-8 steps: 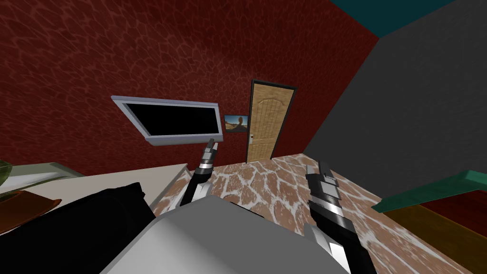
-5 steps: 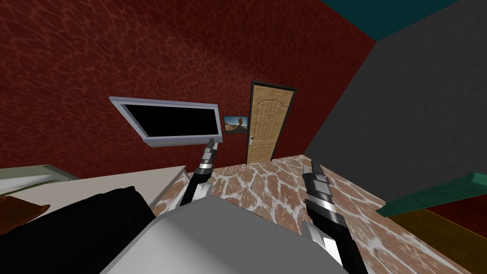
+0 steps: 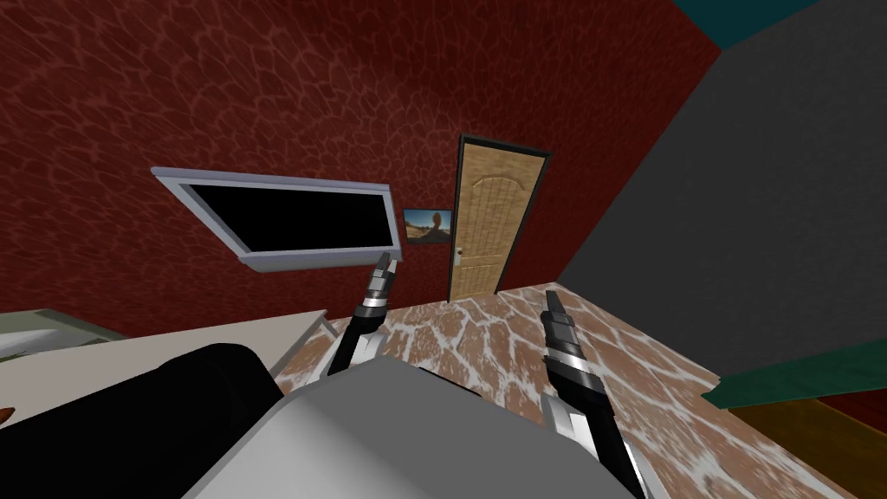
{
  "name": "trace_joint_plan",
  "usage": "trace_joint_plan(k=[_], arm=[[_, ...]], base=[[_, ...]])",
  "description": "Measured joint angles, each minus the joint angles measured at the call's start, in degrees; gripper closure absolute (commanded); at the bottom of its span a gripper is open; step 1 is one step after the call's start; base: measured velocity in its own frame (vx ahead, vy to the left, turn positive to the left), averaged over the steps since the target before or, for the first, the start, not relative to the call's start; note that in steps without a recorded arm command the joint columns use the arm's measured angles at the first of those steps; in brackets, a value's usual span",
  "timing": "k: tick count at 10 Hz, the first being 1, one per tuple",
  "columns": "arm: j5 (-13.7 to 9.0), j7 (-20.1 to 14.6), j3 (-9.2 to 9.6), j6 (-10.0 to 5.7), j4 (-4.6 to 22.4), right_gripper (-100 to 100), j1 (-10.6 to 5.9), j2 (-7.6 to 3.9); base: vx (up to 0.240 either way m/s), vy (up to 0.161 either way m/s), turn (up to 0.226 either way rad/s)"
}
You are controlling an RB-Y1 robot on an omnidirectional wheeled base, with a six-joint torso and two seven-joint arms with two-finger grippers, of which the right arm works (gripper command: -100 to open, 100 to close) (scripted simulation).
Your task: Pull the door open
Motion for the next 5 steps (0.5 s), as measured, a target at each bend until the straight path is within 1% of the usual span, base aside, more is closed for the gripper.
trace_joint_plan(k=[1, 2, 3, 4, 5], arm=[[1.27, 0.58, 0.06, -0.26, 1.54, -100, -0.92, -0.26], [2.36, 1.07, 0.13, -0.25, 2.51, -100, -1.59, -0.49], [3.39, 1.62, 0.34, -0.19, 3.52, -100, -2.35, -0.46], [4.68, 2.14, 0.35, -0.07, 4.78, -100, -3.32, -0.83], [5.89, 2.74, 0.47, -0.43, 6.42, -100, -4.12, -0.89]], base=[[0.118, 0.033, -0.001], [0.096, 0.028, -0.002], [0.116, 0.044, -0.001], [0.129, 0.053, -0.002], [0.130, 0.034, -0.004]])
